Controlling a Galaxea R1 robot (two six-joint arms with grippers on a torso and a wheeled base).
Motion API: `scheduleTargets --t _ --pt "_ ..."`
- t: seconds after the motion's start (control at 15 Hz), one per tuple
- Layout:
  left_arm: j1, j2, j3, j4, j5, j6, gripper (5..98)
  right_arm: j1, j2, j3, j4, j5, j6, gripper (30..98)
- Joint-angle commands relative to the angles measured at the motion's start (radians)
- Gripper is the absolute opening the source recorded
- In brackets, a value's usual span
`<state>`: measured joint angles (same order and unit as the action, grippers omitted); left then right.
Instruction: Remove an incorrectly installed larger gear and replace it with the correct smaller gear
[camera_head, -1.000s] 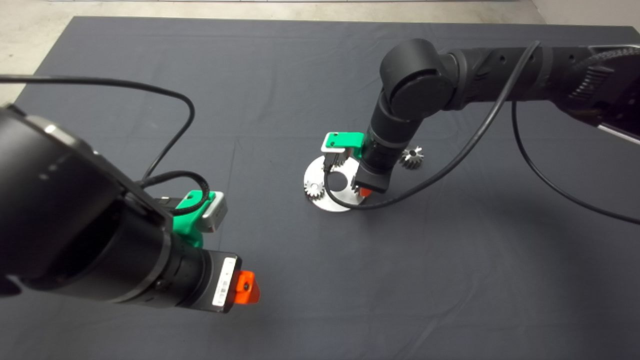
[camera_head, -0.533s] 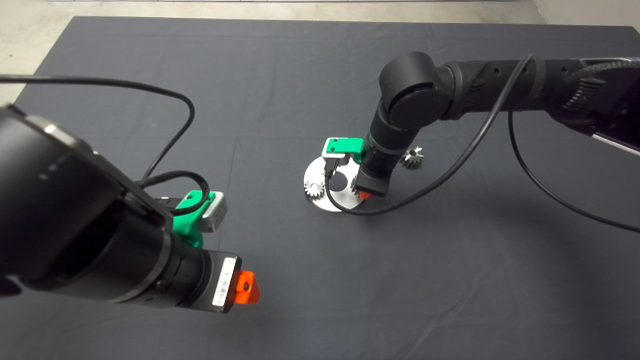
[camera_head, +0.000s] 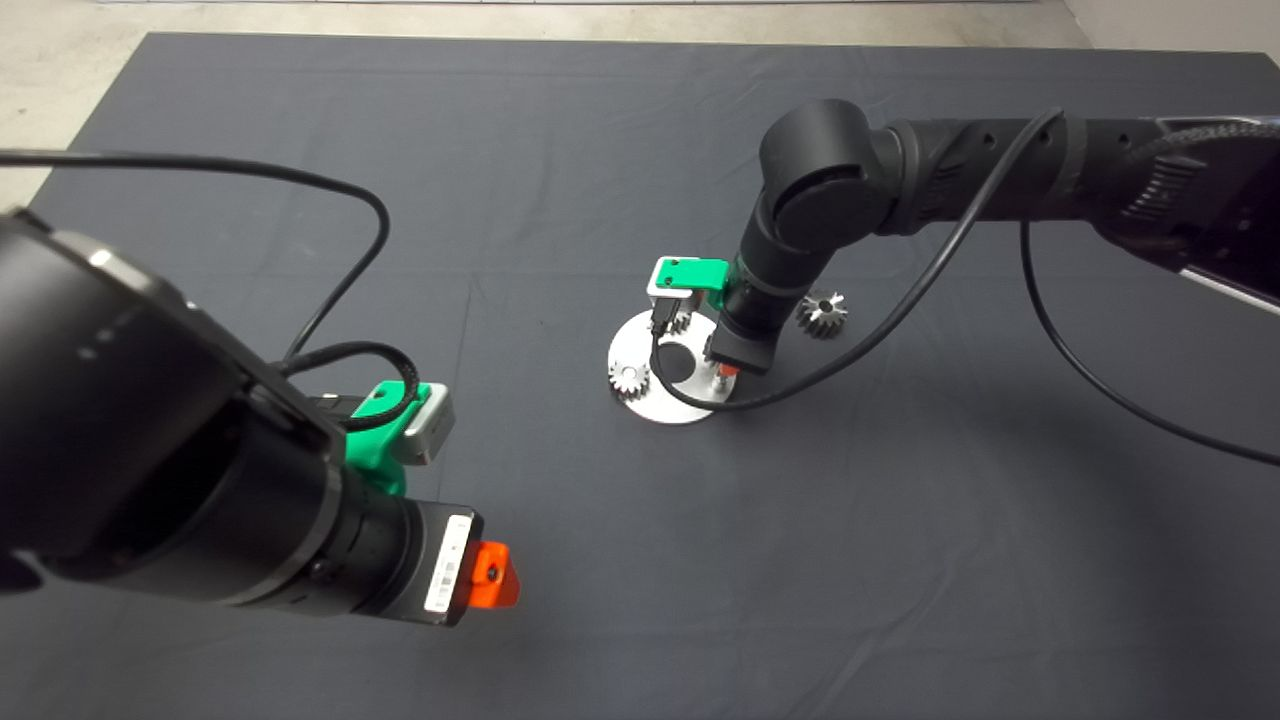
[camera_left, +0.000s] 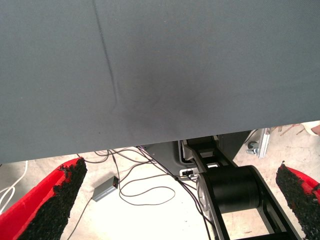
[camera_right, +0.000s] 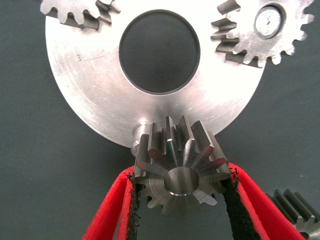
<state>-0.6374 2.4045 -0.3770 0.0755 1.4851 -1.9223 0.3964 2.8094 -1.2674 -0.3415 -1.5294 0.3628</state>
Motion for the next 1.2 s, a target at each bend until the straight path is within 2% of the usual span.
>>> scheduleTargets --t 0.0,1.13 --pt "-0.015 0.002 0.015 -0.016 0.004 -0.003 97.6 0.018 0.008 0.001 -0.040 -0.129 -0.005 38.4" --pt "-0.015 0.002 0.015 -0.016 0.004 -0.003 97.6 0.016 0.008 0.010 -0.016 -0.129 -0.005 38.4"
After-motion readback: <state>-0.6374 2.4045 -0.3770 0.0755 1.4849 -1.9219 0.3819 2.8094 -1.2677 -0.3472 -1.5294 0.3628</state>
